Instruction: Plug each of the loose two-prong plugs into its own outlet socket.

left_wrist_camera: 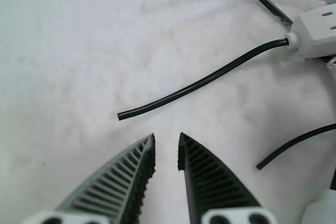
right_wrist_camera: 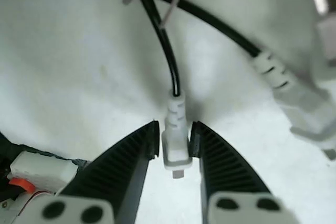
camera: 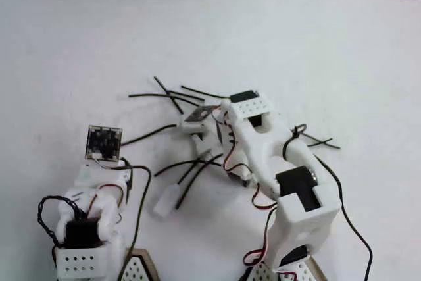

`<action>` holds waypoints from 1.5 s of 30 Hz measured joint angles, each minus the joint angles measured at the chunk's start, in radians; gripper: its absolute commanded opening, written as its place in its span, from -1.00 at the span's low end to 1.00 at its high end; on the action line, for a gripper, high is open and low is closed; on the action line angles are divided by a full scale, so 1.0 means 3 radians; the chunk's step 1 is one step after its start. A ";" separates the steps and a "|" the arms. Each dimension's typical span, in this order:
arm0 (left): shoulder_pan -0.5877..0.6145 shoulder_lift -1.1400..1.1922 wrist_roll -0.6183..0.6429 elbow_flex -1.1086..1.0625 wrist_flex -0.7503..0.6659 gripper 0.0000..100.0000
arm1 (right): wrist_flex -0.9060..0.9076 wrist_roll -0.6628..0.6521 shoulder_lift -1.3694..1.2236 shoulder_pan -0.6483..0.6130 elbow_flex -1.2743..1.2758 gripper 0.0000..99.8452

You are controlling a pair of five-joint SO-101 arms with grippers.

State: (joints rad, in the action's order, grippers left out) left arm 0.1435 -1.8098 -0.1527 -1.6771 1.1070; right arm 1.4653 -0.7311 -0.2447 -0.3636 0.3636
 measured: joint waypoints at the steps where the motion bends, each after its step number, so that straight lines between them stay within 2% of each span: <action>1: 0.0000 0.0000 0.0000 0.0000 0.0000 -0.81 | 0.0005 0.0000 0.0000 0.0000 -0.0005 -0.80; 6: 0.0000 0.0000 0.0000 0.0000 0.0000 -0.81 | 0.0015 0.0000 0.0000 -0.0005 -0.0005 -0.81; 10: 0.0000 0.0000 0.0000 0.0000 0.0000 -0.81 | 0.0015 0.0000 0.0000 -0.0005 -0.0005 -0.98; 17: 0.0000 0.0000 0.0000 0.0000 0.0000 -0.81 | 0.0031 0.0000 0.0026 0.0000 -0.0005 -0.96; 26: 0.0000 0.0000 0.0000 0.0000 0.0000 -0.81 | 0.0639 0.0020 0.1401 -0.0010 -0.0005 -0.96; 31: 0.0000 0.0000 0.0000 0.0000 0.0000 -0.80 | 0.0690 0.0404 0.2215 -0.0010 0.0020 -0.96; 37: 0.0000 0.0000 -0.0026 0.0051 0.0005 -0.80 | 0.0133 0.0921 0.2910 -0.0077 0.0486 -0.96; 42: 0.0000 0.0000 -0.0655 0.0609 0.0210 -0.80 | -0.0563 0.1299 0.3468 -0.0072 0.1146 -0.96; 45: 0.0000 -0.0010 -0.0839 0.0905 0.0245 -0.80 | -0.0849 0.1504 0.3851 -0.0077 0.1539 -0.97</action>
State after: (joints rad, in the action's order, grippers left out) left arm 0.1435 -1.8128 -0.4043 -1.4055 1.1807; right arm 1.2106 -0.2800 0.9106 -0.3867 0.8255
